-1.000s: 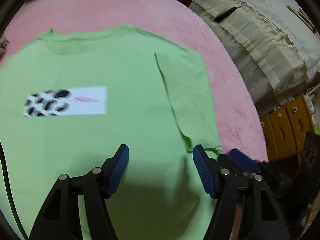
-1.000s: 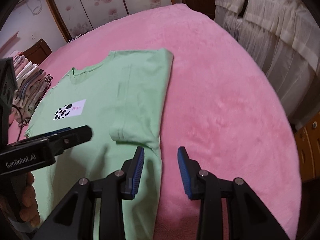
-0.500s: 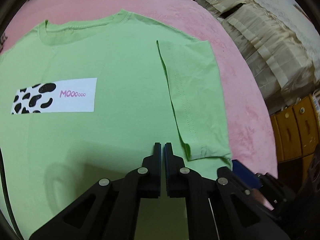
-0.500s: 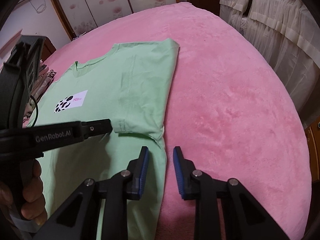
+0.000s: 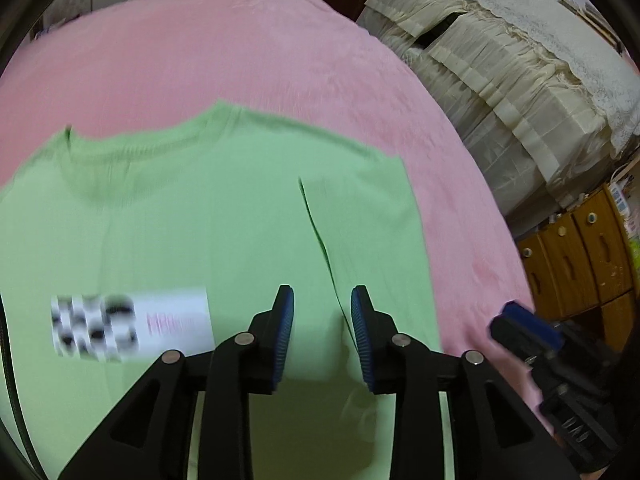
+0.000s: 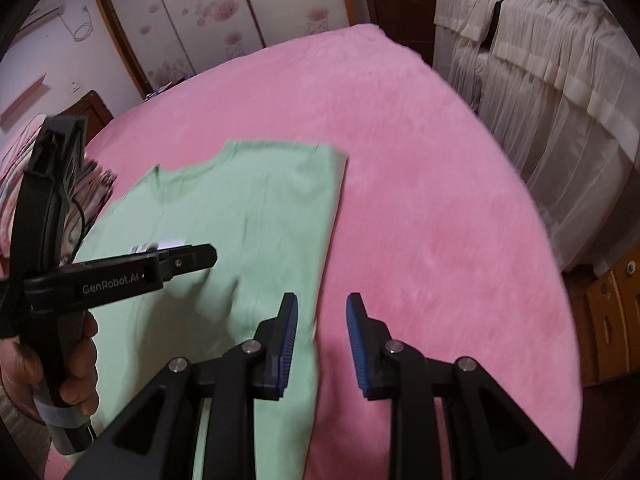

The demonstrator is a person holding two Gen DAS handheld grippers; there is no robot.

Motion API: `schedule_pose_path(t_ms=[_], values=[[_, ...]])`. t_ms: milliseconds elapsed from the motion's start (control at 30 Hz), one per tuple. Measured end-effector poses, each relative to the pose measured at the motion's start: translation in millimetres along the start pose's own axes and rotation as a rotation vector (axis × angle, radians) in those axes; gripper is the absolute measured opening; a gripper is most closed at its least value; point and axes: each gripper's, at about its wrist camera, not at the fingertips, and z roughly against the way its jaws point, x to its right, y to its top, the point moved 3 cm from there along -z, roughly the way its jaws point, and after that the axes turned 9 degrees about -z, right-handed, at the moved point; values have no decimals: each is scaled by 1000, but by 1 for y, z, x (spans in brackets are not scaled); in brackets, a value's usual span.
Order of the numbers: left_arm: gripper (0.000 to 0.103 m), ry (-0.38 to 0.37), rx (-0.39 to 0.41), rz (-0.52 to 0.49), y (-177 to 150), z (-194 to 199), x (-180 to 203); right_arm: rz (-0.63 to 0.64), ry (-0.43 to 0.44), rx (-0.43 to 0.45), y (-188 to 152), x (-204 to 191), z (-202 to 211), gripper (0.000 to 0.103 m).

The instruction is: Fold small clothes

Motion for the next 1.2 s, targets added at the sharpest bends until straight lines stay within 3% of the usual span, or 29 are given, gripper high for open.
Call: schedule_pose_path(t_ms=[133,267,367,667,867,1000,1200], values=[[28,24,3,-30,31,-24,-14,-42,5,11,36,4,-19,25],[28,-35,2,22,53,-44,-23,-97,-4,19,63,15,-43,25],[28,-67,-6,52,59,-59,-25,-154,44,-2,72,24,-61,25],[28,-7,-3,46,59,-81,-16,-181,99,-48,86,15,-101,26],[28,-1,4,36,59,-81,-20,-181,59,-94,93,12,-126,26],[28,14,12,31,51,-76,-24,-123,-62,-73,95,12,-132,22],[28,26,19,12,50,-73,-23,-117,-112,-45,94,17,-123,20]])
